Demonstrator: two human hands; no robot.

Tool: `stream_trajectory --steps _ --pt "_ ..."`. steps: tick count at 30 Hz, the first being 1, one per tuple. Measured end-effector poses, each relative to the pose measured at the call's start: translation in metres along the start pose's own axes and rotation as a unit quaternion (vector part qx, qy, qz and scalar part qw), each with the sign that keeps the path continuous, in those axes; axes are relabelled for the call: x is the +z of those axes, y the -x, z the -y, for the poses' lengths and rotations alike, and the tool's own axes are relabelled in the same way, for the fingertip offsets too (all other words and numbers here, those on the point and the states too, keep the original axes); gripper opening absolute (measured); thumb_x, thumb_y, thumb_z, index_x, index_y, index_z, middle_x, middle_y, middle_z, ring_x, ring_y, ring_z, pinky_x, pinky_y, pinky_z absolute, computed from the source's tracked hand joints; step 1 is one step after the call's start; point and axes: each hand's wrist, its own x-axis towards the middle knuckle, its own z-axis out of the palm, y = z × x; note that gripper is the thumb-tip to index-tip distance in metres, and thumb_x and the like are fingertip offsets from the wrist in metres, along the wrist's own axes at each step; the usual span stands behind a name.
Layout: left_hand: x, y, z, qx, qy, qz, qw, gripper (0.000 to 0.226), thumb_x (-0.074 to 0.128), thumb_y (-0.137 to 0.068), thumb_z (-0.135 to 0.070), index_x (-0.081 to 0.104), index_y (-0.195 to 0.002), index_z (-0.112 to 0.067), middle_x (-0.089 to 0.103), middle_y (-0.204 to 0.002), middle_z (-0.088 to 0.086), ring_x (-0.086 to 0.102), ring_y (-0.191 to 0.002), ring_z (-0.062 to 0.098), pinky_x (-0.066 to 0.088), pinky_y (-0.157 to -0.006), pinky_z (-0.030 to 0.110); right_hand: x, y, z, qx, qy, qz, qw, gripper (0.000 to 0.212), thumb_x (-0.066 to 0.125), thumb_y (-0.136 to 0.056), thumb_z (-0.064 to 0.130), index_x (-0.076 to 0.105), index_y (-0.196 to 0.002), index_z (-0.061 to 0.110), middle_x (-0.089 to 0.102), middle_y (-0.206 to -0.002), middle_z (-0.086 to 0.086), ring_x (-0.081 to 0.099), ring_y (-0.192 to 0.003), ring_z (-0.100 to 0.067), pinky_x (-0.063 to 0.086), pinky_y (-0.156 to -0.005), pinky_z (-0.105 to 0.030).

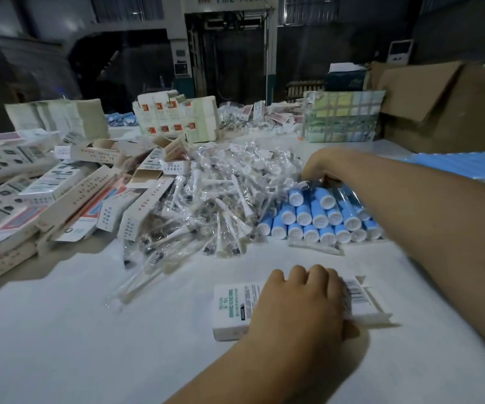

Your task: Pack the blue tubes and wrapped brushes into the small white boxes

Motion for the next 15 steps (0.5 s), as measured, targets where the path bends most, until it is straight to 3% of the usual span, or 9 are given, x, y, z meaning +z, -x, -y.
stream_trajectory --steps 5,7,9,11,12,15 --pt "0.004 0.001 0.004 -0.006 -0.027 -0.009 1.000 0.056 0.033 -0.097 -0.051 0.031 -0.138 -0.011 0.045 -0.127 0.010 0.044 -0.107 0.030 0.032 -0.080 0.039 0.001 0.011 -0.005 -0.049 0.006 -0.036 0.998 0.023 0.051 -0.091 0.012 0.051 -0.070 0.002 0.049 -0.066 -0.014 0.043 -0.052 -0.021 0.036 -0.046 -0.025" --pt "0.007 0.001 0.007 -0.012 -0.037 -0.013 0.999 0.052 0.033 -0.098 -0.048 0.031 -0.137 -0.013 0.046 -0.126 0.008 0.046 -0.107 0.029 0.034 -0.080 0.039 -0.005 0.019 -0.015 -0.053 -0.067 -0.109 0.990 0.008 0.053 -0.085 0.003 0.056 -0.086 -0.005 0.053 -0.072 -0.018 0.047 -0.055 -0.023 0.038 -0.047 -0.025" --pt "0.007 0.001 0.008 -0.018 -0.049 -0.015 0.999 0.051 0.031 -0.098 -0.050 0.033 -0.135 -0.014 0.047 -0.124 0.006 0.047 -0.106 0.027 0.034 -0.079 0.038 -0.015 0.031 -0.031 -0.062 -0.172 -0.164 0.969 0.042 0.056 -0.084 0.003 0.043 -0.124 -0.002 0.051 -0.082 -0.017 0.049 -0.059 -0.024 0.038 -0.042 -0.024" --pt "0.007 0.000 0.009 -0.030 -0.048 -0.017 0.998 0.055 0.026 -0.096 -0.056 0.034 -0.134 -0.016 0.047 -0.125 0.003 0.048 -0.108 0.025 0.034 -0.079 0.036 -0.022 0.053 -0.054 -0.081 -0.291 -0.175 0.937 0.078 0.057 -0.084 0.006 0.016 -0.149 0.018 0.048 -0.089 -0.013 0.043 -0.056 -0.022 0.035 -0.040 -0.024" --pt "0.006 -0.001 0.010 -0.037 -0.047 -0.020 0.998 0.056 0.024 -0.096 -0.057 0.033 -0.135 -0.017 0.047 -0.126 0.002 0.047 -0.110 0.024 0.034 -0.080 0.036 -0.022 0.066 -0.066 -0.092 -0.354 -0.176 0.914 0.083 0.057 -0.083 0.007 0.011 -0.150 0.024 0.049 -0.089 -0.011 0.040 -0.053 -0.021 0.034 -0.039 -0.023" --pt "0.003 0.000 0.011 -0.060 -0.044 -0.036 0.997 0.056 0.024 -0.096 -0.059 0.032 -0.136 -0.020 0.045 -0.129 -0.001 0.046 -0.114 0.021 0.035 -0.085 0.034 0.001 0.108 -0.104 -0.095 -0.507 -0.211 0.830 0.067 0.059 -0.081 0.008 0.031 -0.139 0.026 0.049 -0.080 -0.011 0.037 -0.044 -0.017 0.034 -0.036 -0.019"
